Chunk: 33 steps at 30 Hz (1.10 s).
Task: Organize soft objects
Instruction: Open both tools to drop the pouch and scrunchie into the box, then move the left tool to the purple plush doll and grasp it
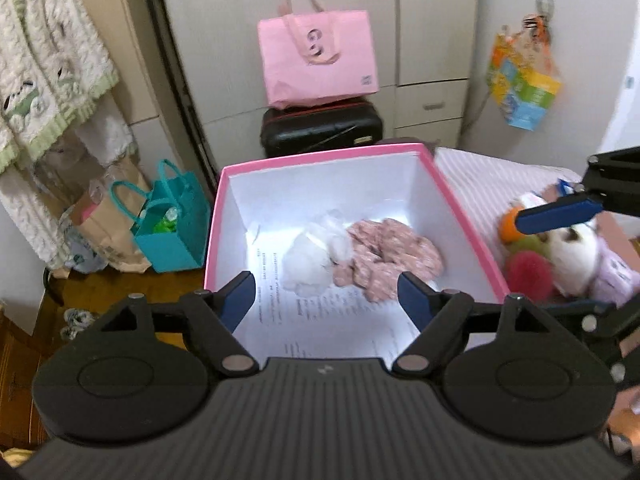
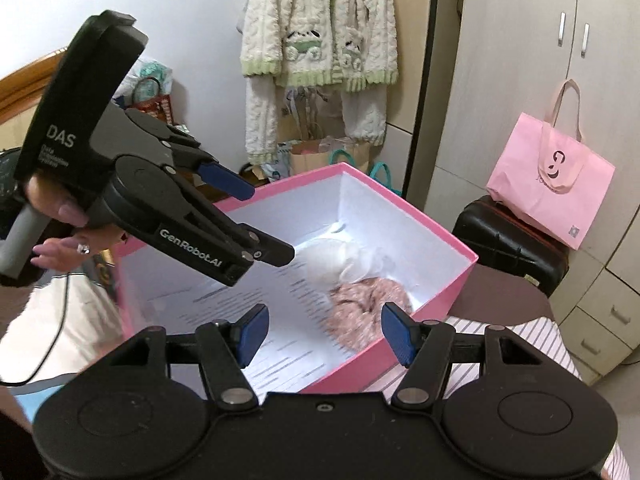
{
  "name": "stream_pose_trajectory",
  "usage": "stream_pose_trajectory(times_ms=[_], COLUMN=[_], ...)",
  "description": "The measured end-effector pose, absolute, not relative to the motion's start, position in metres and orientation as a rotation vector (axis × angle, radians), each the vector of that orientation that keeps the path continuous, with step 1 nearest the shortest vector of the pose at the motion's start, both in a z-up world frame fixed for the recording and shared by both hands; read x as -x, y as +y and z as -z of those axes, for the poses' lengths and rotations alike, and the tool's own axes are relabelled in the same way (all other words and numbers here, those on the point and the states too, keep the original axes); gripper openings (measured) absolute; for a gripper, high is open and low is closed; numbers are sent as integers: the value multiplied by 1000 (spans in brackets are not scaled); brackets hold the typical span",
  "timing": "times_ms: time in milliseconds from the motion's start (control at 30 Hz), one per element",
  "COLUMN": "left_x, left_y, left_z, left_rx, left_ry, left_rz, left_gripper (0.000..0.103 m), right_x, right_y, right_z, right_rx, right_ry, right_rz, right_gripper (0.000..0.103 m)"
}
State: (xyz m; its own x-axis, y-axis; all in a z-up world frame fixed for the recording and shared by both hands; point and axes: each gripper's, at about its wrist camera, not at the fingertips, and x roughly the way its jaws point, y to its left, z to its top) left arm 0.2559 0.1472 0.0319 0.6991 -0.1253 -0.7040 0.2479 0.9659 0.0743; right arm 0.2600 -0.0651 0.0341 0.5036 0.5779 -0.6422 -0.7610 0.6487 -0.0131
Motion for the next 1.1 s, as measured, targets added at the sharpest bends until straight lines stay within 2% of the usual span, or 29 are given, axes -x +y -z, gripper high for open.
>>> stream_pose_trajectory(times_ms=[200, 400, 633, 1100], left_x=[-200, -159, -127, -100], left_y=[135, 113, 92, 23], left_z=[-50, -58, -50, -31], left_rx=[-193, -252, -280, -226], left_ry=[710, 686, 737, 743], left_rz=[310, 400, 457, 598], left_gripper=[83, 87, 87, 87], right_x=[-224, -187, -149, -108], right_y=[-77, -97, -132, -216], right_z=[-47, -56, -59, -12], right_rx=[294, 269, 270, 161], right_ry=[638, 620, 608, 725], right_rz=[-815, -834, -809, -654], right_gripper=[72, 73, 73, 74])
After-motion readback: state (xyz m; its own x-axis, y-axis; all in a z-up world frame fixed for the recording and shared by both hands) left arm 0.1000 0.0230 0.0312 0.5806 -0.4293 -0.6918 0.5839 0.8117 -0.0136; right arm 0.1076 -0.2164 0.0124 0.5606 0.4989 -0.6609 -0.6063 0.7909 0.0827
